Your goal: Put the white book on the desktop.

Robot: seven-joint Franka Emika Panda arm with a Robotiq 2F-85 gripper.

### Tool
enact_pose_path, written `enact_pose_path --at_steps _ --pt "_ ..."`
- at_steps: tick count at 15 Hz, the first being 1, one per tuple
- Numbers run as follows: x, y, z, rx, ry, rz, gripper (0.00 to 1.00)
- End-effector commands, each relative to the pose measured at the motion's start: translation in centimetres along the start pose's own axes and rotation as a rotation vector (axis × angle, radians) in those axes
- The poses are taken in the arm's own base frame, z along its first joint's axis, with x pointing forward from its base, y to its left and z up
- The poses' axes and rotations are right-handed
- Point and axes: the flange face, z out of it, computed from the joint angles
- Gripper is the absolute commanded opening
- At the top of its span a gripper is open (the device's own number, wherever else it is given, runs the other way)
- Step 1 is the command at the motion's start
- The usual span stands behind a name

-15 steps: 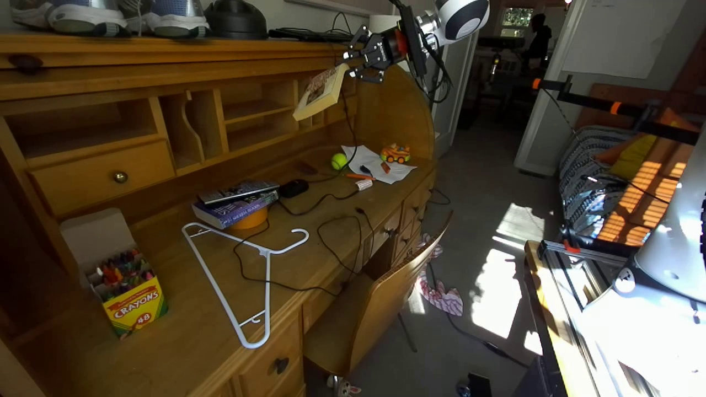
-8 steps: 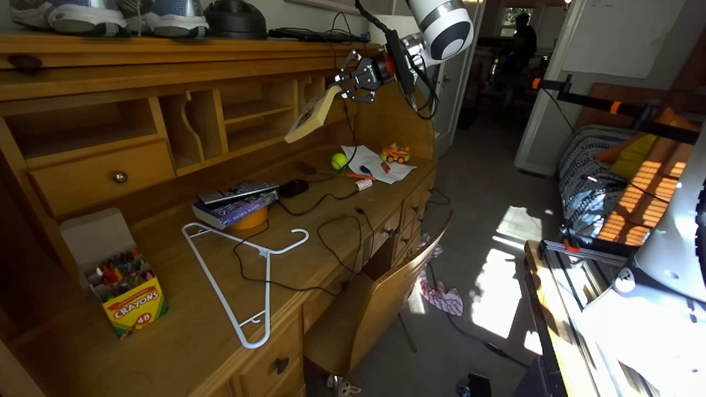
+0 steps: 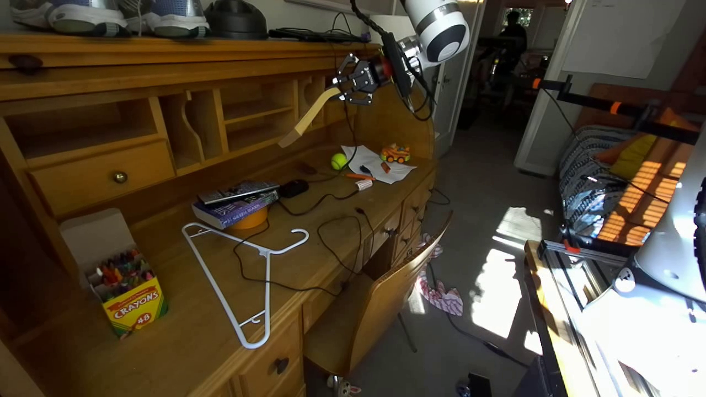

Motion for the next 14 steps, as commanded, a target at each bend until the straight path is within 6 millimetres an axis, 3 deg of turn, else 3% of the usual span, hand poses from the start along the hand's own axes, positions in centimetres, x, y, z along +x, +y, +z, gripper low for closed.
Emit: enact_pose_path --at_steps 1,9,14 --pt "-0.2 1.2 0.8 0.022 -0.041 0.02 0.06" --pt "0.4 8.9 3.3 0.053 -0.033 0.114 0.06" --pt "0.9 12.2 4.9 0.078 -0.012 0.169 0.06"
